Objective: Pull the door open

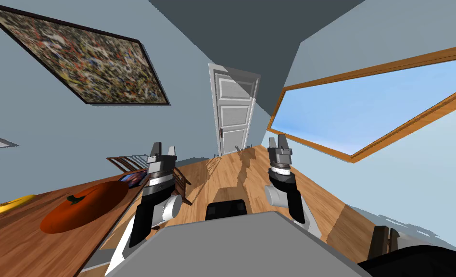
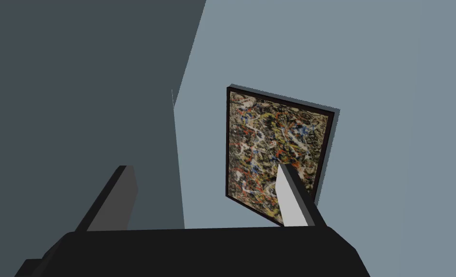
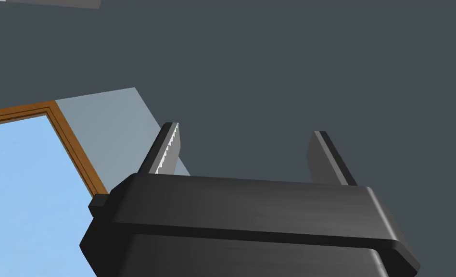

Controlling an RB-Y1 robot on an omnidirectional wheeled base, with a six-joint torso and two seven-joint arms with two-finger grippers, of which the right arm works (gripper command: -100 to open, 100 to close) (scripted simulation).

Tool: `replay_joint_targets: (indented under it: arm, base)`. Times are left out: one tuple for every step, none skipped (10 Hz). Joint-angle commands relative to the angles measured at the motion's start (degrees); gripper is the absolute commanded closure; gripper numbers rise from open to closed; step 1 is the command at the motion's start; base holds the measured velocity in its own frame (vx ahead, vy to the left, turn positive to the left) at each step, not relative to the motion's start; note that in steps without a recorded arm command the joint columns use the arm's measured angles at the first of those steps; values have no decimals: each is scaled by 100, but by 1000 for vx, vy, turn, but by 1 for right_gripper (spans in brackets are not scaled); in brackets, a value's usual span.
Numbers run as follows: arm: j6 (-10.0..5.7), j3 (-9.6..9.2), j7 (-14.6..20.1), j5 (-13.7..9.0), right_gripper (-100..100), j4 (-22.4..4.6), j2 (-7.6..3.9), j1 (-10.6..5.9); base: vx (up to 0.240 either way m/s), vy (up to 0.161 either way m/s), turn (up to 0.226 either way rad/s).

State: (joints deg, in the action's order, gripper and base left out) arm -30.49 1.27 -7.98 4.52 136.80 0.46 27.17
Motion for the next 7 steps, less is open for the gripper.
replay_joint_targets:
  arm:
    - [-35, -3, 163, -92, -100, -180, -58, -46]
    - [-56, -5, 266, -151, -100, -294, -89, -75]
    - [-78, -7, 369, -209, -100, -408, -121, -104]
    - [-107, -10, 503, -285, -100, -556, -156, -141]
    - [-123, -11, 578, -327, -100, -638, -175, -162]
    - [-154, -14, 726, -411, -100, -802, -212, -204]
    - [-170, -16, 803, -455, -100, -887, -231, -225]
  base:
    - [66, 2, 119]
    - [151, 4, 106]
    - [156, 0, 118]
    - [171, -11, 141]
    - [159, -11, 92]
    - [124, -3, 132]
    - [107, 0, 96]
